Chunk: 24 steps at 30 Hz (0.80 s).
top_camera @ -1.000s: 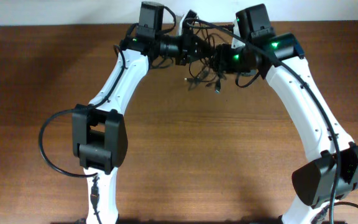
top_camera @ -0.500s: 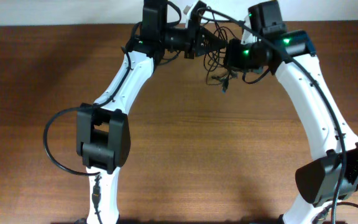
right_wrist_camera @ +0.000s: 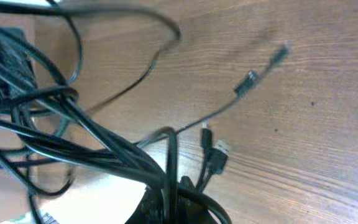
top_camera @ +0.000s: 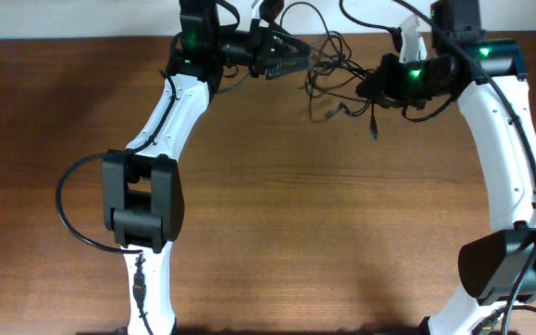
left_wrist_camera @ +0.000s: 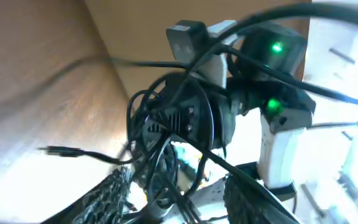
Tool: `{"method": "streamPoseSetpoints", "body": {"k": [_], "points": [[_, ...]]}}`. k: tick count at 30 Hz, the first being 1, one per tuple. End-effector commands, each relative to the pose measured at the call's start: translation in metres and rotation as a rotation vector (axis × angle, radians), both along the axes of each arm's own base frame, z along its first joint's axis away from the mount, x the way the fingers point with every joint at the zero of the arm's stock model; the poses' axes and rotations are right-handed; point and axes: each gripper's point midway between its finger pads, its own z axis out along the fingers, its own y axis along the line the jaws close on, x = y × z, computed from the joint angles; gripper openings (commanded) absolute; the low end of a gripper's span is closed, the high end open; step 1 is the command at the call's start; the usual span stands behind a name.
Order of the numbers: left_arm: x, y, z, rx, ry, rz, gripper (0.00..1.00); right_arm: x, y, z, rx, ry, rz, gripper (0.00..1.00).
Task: Untangle cables
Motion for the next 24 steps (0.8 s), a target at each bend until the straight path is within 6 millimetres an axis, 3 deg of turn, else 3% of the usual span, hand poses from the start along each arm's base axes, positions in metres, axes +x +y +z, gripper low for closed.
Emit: {"method": "streamPoseSetpoints", "body": {"k": [1,2,9,12,14,15,17,19,21,22,23,24], "points": [[0.037,0.113,0.042,-0.028,-0.391,0.228,0.15,-0.008,-0.106,-0.048,-0.164,0.147,-0.196,0.04],[0.037,0.115,0.042,-0.029,-0.412,0.231,0.05,-0.012,-0.106,-0.048,-0.153,0.159,-0.183,0.04],[0.047,0.128,0.037,-0.017,-0.392,0.289,0.0,-0.032,-0.119,-0.053,-0.162,0.241,-0.19,0.04],[0.064,0.142,0.018,0.023,-0.311,0.393,0.0,-0.039,-0.136,-0.055,-0.164,0.271,-0.228,0.04],[0.076,0.154,-0.01,0.103,-0.249,0.489,0.0,-0.044,-0.149,-0.056,-0.161,0.282,-0.247,0.04],[0.083,0.16,-0.034,0.19,-0.199,0.557,0.0,-0.047,-0.156,-0.057,-0.172,0.29,-0.256,0.04],[0.088,0.192,-0.108,0.545,-0.034,0.739,0.0,-0.054,-0.182,-0.063,-0.261,0.332,-0.336,0.04],[0.075,0.214,-0.146,0.771,0.017,0.773,0.0,-0.065,-0.216,-0.069,-0.383,0.391,-0.467,0.08],[0.066,0.221,-0.157,0.851,0.014,0.749,0.0,-0.074,-0.244,-0.07,-0.495,0.434,-0.597,0.18],[0.063,0.22,-0.159,0.859,0.007,0.734,0.0,-0.075,-0.246,-0.07,-0.504,0.437,-0.616,0.37],[0.062,0.22,-0.159,0.862,0.004,0.726,0.0,-0.073,-0.245,-0.07,-0.494,0.434,-0.615,0.47],[0.061,0.218,-0.159,0.86,0.004,0.72,0.0,-0.071,-0.238,-0.07,-0.462,0.429,-0.6,0.5]]}}
